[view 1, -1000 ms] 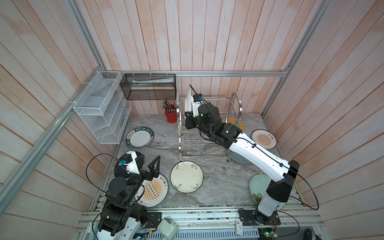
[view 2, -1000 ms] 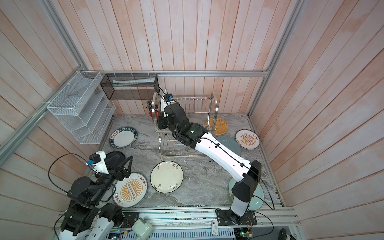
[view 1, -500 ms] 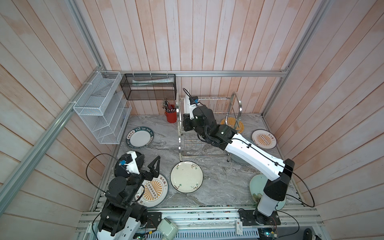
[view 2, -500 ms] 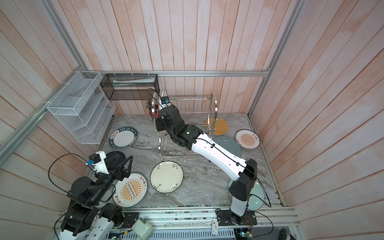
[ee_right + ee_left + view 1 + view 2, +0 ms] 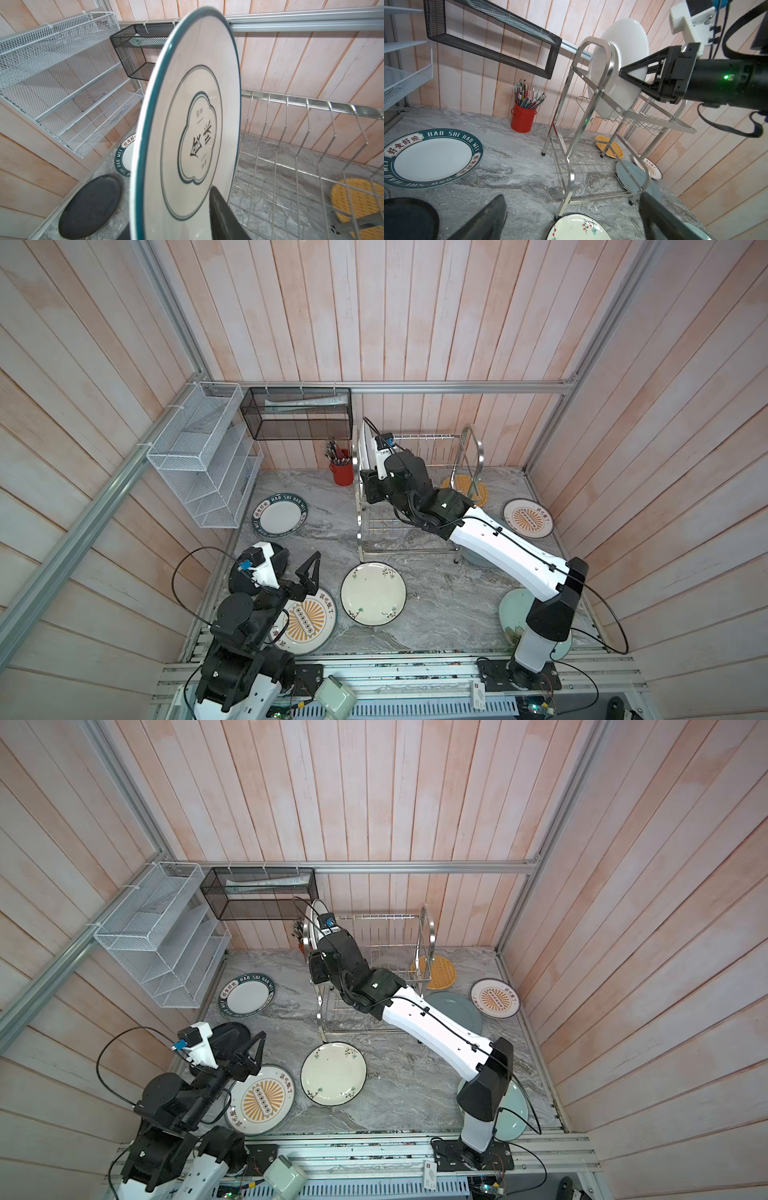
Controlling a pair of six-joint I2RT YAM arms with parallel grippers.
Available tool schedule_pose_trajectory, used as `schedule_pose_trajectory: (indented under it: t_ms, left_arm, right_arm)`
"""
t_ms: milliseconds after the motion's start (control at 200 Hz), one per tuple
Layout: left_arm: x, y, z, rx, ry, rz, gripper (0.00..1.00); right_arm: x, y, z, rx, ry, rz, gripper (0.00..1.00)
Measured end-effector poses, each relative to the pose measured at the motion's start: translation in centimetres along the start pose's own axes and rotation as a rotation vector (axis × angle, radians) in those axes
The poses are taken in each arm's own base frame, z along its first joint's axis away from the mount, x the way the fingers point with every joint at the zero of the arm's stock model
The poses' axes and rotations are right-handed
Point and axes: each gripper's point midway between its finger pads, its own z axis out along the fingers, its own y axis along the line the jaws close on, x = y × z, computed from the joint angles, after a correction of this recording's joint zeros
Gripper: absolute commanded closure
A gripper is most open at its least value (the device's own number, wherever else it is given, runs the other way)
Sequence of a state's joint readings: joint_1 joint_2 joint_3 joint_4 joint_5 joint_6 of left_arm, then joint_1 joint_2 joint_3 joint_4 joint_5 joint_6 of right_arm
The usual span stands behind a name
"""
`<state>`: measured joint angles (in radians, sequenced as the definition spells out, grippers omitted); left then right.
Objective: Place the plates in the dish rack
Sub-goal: 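Lower the white cloud-logo plate into the upper rack slots with the right gripper, then open the right gripper and withdraw it from the rack toward the robot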
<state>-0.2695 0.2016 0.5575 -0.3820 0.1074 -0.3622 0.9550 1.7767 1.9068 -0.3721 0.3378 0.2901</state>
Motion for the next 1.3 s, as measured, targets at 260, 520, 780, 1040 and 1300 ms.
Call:
schedule_pose_trajectory:
  t_ms: [260,520,780,1040,1300]
  left_arm:
    - [0.0,0.0,0.0,0.0,0.0,0.0,0.0]
    - [0.0,0.0,0.0,-0.001,0.0,0.0,0.0]
    - [0.1,0.1,0.1,-0.003,0.007,-0.001,0.0]
    - [1.2,0.3,1.3,-0.013,0.075,-0.017,0.0]
    - [3.6,0.9,3.2,-0.035,0.213,-0.048,0.0]
  right_arm:
    - [-0.1,0.7,-0.3,-0.04,0.005,0.008,0.39]
    - [-2.0,1.3,-2.5,-0.096,-0.032,0.026,0.28]
    - [-3.1,0.9,-7.7,-0.164,-0.087,0.024,0.08]
    - [-0.5,-0.7,-14.3,-0.236,-0.125,0.004,0.02]
    - [7.1,-3.3,-17.8,-0.287,-0.132,-0.026,0.02]
